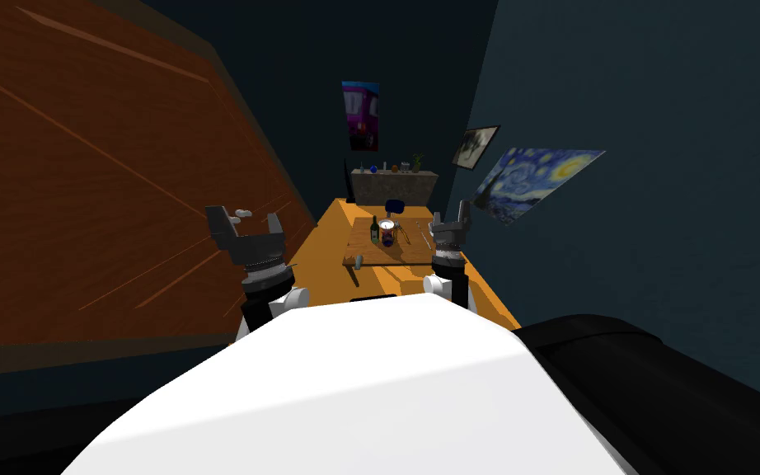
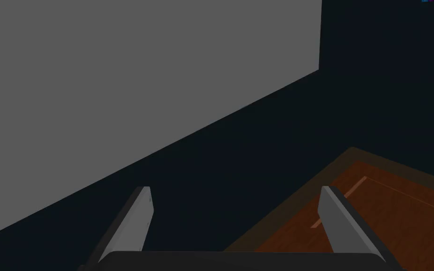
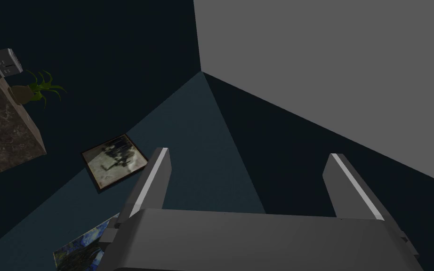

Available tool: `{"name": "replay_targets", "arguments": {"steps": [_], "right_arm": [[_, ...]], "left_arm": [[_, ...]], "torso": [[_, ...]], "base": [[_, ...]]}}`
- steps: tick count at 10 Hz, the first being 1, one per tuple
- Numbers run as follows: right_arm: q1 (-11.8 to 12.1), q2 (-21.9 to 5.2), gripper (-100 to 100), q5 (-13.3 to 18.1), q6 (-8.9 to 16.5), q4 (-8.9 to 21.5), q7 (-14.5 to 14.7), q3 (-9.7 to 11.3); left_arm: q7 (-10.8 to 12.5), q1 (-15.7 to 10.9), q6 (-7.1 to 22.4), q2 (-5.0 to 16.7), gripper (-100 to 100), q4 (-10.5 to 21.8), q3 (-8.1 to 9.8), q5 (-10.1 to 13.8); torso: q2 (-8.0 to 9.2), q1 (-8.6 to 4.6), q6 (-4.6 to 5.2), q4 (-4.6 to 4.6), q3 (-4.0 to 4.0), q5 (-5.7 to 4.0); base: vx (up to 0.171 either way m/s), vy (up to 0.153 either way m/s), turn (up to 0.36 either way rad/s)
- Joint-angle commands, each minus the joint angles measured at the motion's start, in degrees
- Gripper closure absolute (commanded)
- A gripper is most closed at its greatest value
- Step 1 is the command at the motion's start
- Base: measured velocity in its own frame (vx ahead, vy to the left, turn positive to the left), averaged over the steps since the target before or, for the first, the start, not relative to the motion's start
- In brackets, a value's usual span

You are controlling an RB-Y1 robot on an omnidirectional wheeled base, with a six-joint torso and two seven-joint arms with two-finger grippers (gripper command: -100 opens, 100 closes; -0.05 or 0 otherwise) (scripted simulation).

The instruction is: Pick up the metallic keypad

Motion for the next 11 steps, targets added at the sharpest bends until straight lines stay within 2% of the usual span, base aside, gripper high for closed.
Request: {"name": "replay_targets", "arguments": {"steps": [1,3,6,7,9,10,11], "right_arm": [[0.0,0.0,0,0.0,0.0,0.0,0.0,0.0],[0.0,0.0,0,0.0,0.0,0.0,0.0,0.0],[0.0,0.0,0,0.0,0.0,0.0,0.0,0.0],[0.0,0.0,0,0.0,0.0,0.0,0.0,0.0],[0.0,0.0,0,0.0,0.0,0.0,0.0,0.0],[0.0,0.0,0,0.0,0.0,0.0,0.0,0.0],[0.0,0.0,0,0.0,0.0,0.0,0.0,0.0]], "left_arm": [[1.4,-1.6,1.4,1.9,-100,1.5,0.44,1.2],[3.6,-3.8,3.5,3.7,-100,3.6,1.06,2.9],[8.0,-8.5,8.2,6.7,-100,8.4,2.34,6.3],[8.3,-8.5,8.4,6.7,-100,8.4,2.34,6.3],[11.8,-12.2,12.0,8.7,-100,12.4,3.33,9.0],[12.3,-12.2,12.6,8.7,-100,12.6,3.33,9.0],[14.6,-14.2,14.7,9.7,-100,15.0,3.85,10.3]], "torso": [[0.0,0.0,0.0,0.0,0.0,0.0],[0.05,0.12,0.01,0.01,0.03,0.03],[0.06,0.14,0.01,0.01,0.04,0.03],[0.05,0.14,0.01,0.01,0.03,0.03],[0.04,0.1,0.0,0.01,0.02,0.03],[0.05,0.12,0.01,0.01,0.03,0.03],[0.05,0.1,-0.01,0.01,0.03,0.03]], "base": [[-0.012,0.01,-0.039],[-0.024,0.035,-0.044],[-0.025,0.033,-0.061],[-0.015,0.02,-0.027],[-0.021,0.022,-0.06],[-0.02,0.021,-0.031],[-0.021,0.017,-0.049]]}}
